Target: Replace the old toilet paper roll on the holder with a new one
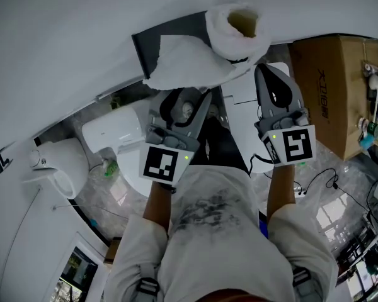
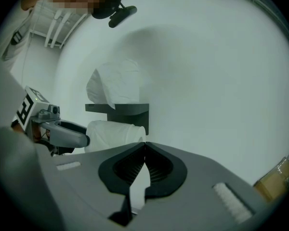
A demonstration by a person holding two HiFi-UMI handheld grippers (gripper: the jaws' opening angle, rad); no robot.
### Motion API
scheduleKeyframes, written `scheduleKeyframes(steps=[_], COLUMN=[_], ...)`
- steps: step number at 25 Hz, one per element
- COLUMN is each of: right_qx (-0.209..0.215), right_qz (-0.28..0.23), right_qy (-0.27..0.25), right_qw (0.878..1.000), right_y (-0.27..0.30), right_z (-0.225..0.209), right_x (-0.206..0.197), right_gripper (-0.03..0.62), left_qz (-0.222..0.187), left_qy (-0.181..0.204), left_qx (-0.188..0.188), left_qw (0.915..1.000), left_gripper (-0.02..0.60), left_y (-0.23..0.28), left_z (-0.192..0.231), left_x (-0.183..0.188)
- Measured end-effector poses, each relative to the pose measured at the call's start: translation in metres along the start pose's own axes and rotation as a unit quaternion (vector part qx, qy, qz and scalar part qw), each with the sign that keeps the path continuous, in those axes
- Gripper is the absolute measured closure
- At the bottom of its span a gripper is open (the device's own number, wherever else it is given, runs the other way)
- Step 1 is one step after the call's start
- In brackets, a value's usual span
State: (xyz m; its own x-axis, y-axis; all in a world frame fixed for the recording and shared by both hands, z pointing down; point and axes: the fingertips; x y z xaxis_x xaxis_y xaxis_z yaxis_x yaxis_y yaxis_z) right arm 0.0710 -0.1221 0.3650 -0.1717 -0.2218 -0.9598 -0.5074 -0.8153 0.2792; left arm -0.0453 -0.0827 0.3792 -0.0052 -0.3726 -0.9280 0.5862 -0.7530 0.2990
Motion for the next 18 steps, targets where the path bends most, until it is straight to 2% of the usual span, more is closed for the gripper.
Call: scheduleKeyframes(steps=[8, 18], right_qx=[0.017, 0.045], right_qz=[0.001, -0.006], right_qy=[0.006, 0.013], right_qw=[1.0, 0.999], right_y=[0.012, 0.02], right_z=[0.002, 0.012], right_x=[-0.005, -0.003], right_gripper=[0.591, 0.591], left_qz=[0.005, -0.001], left_qy=[0.012, 0.006], left_qx=[-0.004, -0.006], left_qw=[0.9999, 1.0], left_gripper=[0.382, 0.382], left_y=[0.01, 0.017], left_z=[-0.003, -0.004], left_x=[-0.001, 0.0])
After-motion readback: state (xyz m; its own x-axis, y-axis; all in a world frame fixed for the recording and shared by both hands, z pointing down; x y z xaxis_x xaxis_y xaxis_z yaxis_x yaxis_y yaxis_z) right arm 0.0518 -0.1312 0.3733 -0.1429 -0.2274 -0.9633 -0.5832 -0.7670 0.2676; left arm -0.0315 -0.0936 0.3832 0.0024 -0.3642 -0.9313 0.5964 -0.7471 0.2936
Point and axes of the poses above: the fingertips, and each gripper's own axes: y forward along the fingers, z to its left, x out of its top, and after that the axes turned 3 degrees about -y, right-handed
